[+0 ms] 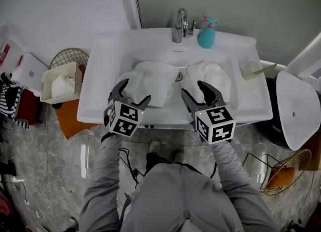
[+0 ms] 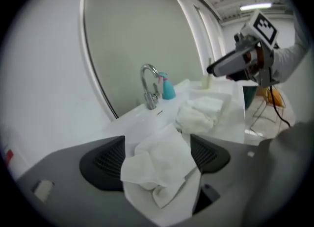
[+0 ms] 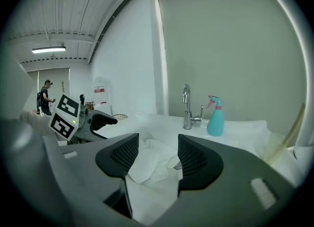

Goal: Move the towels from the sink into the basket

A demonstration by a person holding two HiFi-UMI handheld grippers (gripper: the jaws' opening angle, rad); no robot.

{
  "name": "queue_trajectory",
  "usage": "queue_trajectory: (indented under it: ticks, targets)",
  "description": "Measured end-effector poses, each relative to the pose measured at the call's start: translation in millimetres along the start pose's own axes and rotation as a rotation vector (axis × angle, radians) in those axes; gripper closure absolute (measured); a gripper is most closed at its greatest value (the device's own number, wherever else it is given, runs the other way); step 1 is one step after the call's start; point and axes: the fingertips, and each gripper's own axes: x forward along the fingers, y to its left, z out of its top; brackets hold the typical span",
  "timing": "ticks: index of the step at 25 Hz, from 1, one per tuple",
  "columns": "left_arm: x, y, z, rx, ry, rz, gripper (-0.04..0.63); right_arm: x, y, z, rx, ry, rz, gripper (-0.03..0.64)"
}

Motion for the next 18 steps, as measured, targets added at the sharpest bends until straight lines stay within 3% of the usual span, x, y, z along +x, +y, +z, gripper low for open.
queue_trajectory:
  ticks: [5,8,14,18]
  targets:
    - [68.9,-13.8,-33.7,0.325,0.207,-0.161,0.112,9.7,-20.4,-14.7,0.036,0.036,-0.064,0.387]
    - [102.8,-17.0,-53.3,0.469,0.301,-0.262,0.086,19.9,-32.3,-23.3,0.06,0.065,-0.106,0.387]
    - [154.9,-15.1,-95.9,0.615,0.453,-0.438,0.026,38.6,-48.9,-33.8,0.1,0.098,-0.194,0.387]
    - [181.8,-18.5,-119.5,0.627,0.511,-0.523,0.018,48.1,-57.1,-42.9,0.116,0.127,-0.244,0.387]
